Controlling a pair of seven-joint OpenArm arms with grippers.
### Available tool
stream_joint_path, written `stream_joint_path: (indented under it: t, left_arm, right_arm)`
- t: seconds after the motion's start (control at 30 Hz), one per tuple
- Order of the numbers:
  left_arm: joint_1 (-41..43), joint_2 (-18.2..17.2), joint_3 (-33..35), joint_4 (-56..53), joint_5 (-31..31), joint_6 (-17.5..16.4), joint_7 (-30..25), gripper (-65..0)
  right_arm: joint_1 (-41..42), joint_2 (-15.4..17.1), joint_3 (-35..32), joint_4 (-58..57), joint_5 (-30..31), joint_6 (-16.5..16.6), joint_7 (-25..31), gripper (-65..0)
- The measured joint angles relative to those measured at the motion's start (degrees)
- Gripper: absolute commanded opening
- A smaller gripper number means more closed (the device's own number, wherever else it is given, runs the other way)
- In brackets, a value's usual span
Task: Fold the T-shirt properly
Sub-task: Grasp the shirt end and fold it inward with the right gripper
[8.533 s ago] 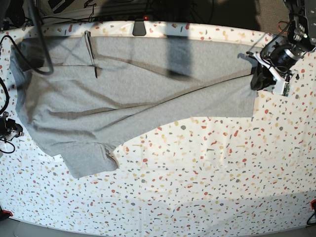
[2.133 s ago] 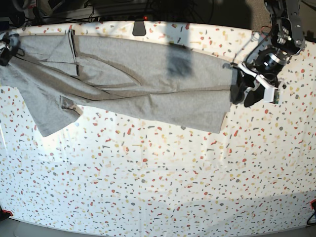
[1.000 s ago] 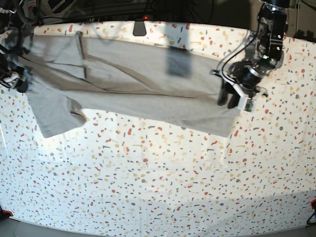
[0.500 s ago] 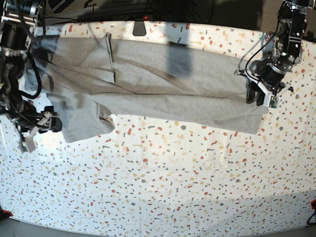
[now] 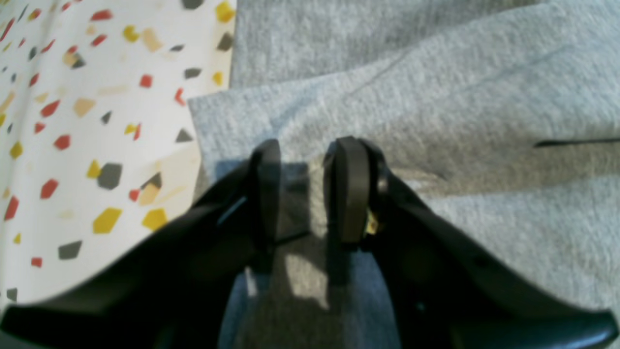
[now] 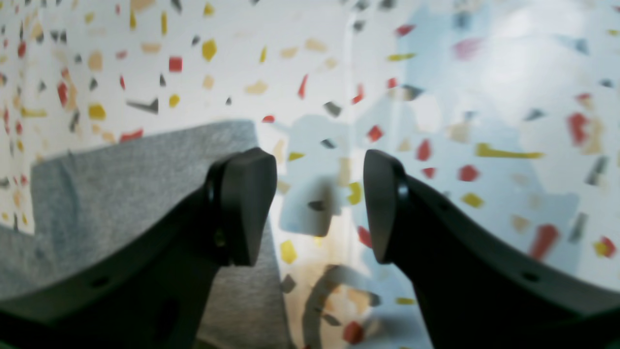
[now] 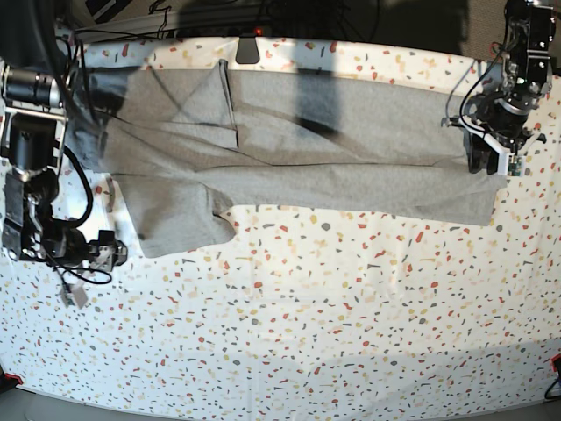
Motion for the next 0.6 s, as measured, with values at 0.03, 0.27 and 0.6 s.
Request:
stream_joint_path:
  t: [0.03, 0.27, 0.6]
  left_arm:
    - [0.0, 0.0, 0.0, 0.0, 0.0, 0.0, 0.0, -46.3]
    - [0.0, 0.0, 0.0, 0.0, 0.0, 0.1, -0.2, -46.3]
    - [0.0, 0.0, 0.0, 0.0, 0.0, 0.1, -0.2, -46.3]
  right_arm:
    - [0.8, -0.2, -1.5, -1.2, 0.0, 0.0, 0.0, -32.0]
    - [2.6, -3.7, -6.0, -4.1, -0.5, 0.0, 0.0, -32.0]
    - [3.5, -6.4, -5.9, -6.9, -7.0, 0.3, -0.9, -32.8]
